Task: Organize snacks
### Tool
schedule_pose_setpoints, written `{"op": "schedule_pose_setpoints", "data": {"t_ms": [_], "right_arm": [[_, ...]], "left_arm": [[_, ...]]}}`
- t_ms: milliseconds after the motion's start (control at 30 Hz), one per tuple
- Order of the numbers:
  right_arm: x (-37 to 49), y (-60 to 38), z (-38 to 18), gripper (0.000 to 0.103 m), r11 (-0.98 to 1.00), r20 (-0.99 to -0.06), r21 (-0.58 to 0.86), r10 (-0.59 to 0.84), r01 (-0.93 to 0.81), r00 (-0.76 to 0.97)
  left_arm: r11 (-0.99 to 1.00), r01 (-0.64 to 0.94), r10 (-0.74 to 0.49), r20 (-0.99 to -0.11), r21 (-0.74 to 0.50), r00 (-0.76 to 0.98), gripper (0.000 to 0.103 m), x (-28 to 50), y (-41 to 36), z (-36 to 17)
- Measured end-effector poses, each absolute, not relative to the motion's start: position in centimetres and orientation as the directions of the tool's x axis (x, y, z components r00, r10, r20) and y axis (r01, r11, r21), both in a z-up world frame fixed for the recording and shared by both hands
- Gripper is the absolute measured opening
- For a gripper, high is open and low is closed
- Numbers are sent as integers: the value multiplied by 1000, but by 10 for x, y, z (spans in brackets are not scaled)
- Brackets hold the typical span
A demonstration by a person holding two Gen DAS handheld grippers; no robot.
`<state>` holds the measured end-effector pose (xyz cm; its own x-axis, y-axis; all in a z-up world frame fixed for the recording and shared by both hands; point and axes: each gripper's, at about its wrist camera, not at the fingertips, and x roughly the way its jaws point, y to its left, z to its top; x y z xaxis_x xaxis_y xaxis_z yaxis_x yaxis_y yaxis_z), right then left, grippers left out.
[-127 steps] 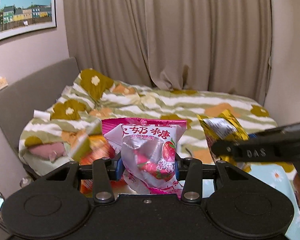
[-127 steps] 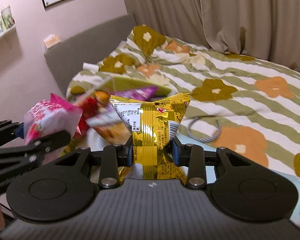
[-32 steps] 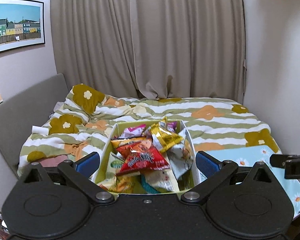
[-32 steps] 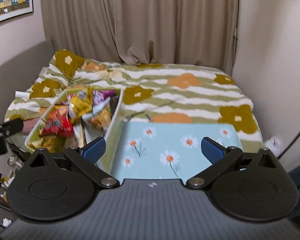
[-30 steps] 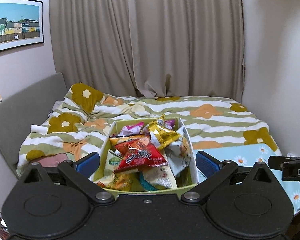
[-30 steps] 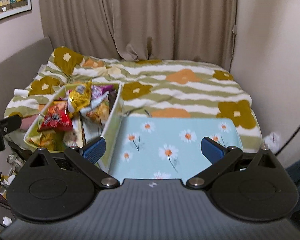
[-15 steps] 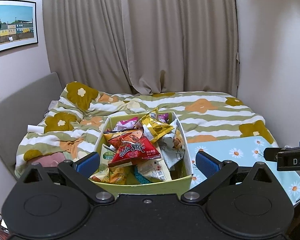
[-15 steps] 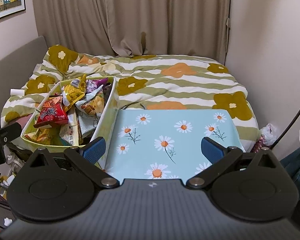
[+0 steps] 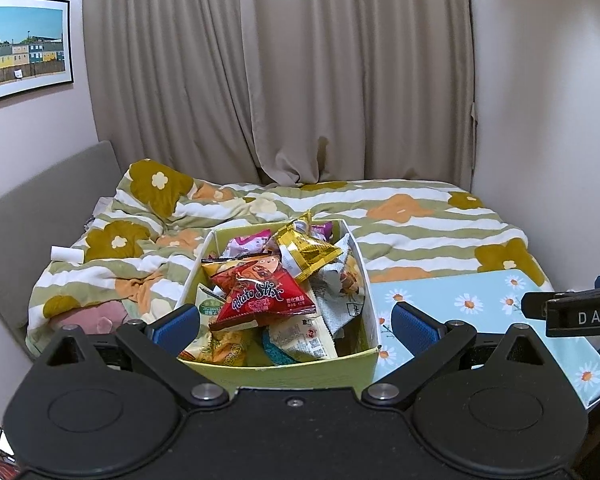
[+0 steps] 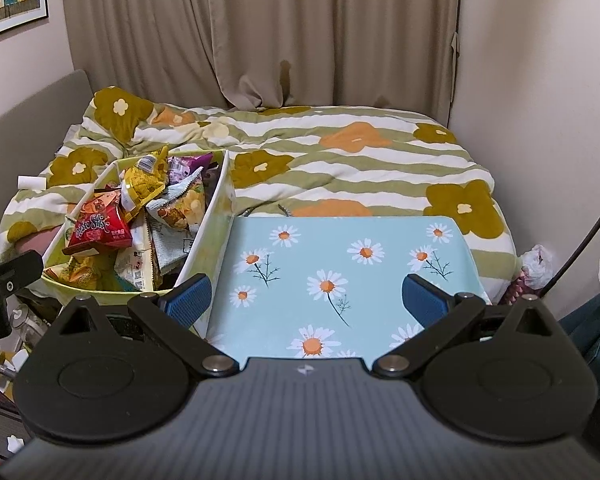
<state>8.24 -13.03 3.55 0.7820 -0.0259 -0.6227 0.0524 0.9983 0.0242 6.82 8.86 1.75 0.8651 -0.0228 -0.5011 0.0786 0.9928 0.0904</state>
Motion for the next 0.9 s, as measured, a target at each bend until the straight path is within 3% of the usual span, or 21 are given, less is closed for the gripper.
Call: {"op": "schedule_pose_setpoints", "data": {"t_ms": [900], "right_arm": [[89, -141, 31, 103, 997, -630, 20, -42, 71, 775]], "left_arm": [[992, 83, -24, -510, 93, 860, 103, 73, 83, 18]]}}
